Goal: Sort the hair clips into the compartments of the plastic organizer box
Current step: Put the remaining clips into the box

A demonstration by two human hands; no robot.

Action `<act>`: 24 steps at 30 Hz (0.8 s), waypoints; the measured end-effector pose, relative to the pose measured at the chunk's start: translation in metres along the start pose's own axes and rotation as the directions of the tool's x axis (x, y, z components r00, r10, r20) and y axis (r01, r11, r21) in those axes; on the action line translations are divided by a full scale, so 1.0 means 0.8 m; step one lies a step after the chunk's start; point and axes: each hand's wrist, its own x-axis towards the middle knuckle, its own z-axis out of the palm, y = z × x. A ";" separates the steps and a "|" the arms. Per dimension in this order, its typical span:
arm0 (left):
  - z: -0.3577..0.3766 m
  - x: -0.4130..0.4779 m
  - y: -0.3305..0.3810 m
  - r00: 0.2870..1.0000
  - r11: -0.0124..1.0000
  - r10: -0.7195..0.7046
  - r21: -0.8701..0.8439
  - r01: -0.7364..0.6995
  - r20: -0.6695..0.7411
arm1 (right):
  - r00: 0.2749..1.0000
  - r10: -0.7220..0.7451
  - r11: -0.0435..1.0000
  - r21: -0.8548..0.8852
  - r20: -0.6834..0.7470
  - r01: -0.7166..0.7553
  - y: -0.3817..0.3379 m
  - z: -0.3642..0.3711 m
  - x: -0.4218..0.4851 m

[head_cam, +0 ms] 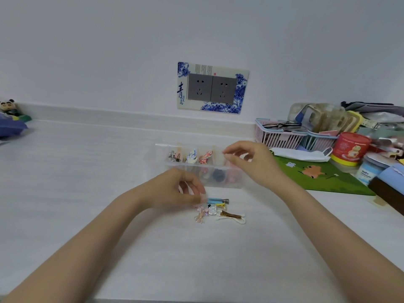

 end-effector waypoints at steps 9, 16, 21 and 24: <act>0.019 -0.004 0.007 0.996 0.999 -0.020 0.049 0.016 0.086 | 0.927 0.147 0.988 -0.010 0.346 -0.153 0.020 0.012 -0.065; 0.024 -0.001 0.005 0.997 0.996 -0.007 0.084 0.000 0.077 | 0.935 0.142 0.989 -0.076 0.326 -0.124 0.025 0.021 -0.066; 0.023 -0.001 0.006 0.997 0.997 0.000 0.082 -0.006 0.078 | 0.948 0.130 0.991 -0.058 0.291 -0.118 0.026 0.028 -0.068; 0.021 -0.001 0.004 0.996 0.997 0.006 0.082 -0.013 0.087 | 0.953 0.127 0.992 -0.034 0.276 -0.123 0.025 0.029 -0.070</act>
